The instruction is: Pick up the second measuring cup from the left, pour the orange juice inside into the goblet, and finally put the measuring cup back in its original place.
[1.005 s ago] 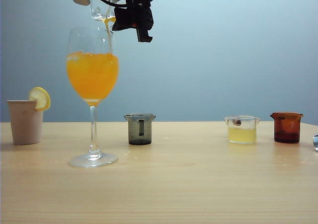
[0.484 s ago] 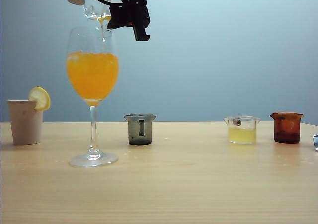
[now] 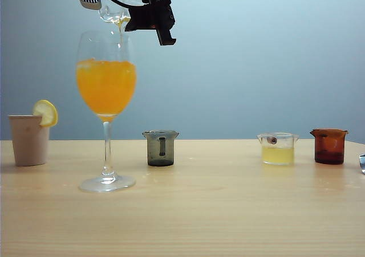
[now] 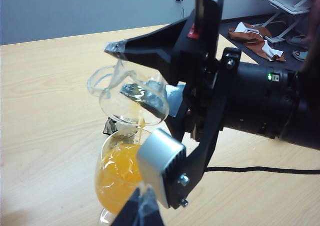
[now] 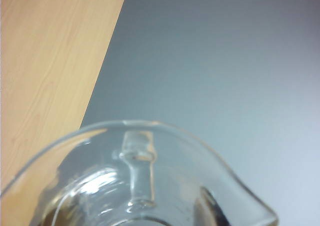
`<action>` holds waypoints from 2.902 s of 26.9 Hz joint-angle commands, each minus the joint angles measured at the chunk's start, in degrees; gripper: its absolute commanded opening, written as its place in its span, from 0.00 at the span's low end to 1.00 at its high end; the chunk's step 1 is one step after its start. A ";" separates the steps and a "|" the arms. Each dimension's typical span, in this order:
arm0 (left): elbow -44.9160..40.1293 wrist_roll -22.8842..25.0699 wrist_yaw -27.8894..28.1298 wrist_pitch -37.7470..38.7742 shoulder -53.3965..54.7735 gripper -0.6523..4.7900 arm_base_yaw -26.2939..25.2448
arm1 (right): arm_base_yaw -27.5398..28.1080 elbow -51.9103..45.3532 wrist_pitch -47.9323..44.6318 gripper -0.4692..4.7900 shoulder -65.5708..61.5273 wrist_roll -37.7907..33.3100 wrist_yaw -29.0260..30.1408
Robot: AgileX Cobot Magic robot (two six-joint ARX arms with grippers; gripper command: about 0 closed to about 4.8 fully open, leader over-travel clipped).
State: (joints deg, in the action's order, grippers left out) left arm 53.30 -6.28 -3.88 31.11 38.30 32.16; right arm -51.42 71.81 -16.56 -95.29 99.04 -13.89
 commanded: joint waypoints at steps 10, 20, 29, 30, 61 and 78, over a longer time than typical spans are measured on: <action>0.17 -0.17 -0.02 -0.33 -0.07 0.11 0.07 | -0.17 0.33 -1.73 0.33 0.42 3.50 -0.15; 0.17 -0.17 0.00 -0.33 -0.04 0.11 0.07 | -0.31 0.33 -1.70 0.31 0.42 2.86 -0.11; 0.17 -0.17 0.00 -0.35 -0.04 0.11 0.07 | -0.35 0.33 -1.75 0.31 0.44 -10.97 -0.26; 0.17 -0.17 0.00 -0.35 -0.04 0.11 0.07 | -0.35 0.33 -1.75 0.31 0.44 -13.60 -0.42; 0.17 -0.17 0.00 -0.35 -0.04 0.11 0.07 | 10.32 0.13 -2.32 0.26 7.56 -76.32 -3.98; 0.17 -0.17 -0.02 -0.33 -0.04 0.11 0.07 | 14.73 -15.63 -23.76 0.25 3.08 -90.60 -4.48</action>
State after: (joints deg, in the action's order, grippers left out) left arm 53.30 -6.28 -3.88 31.09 38.33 32.16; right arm -36.71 55.99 -37.43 -91.70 9.06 -18.02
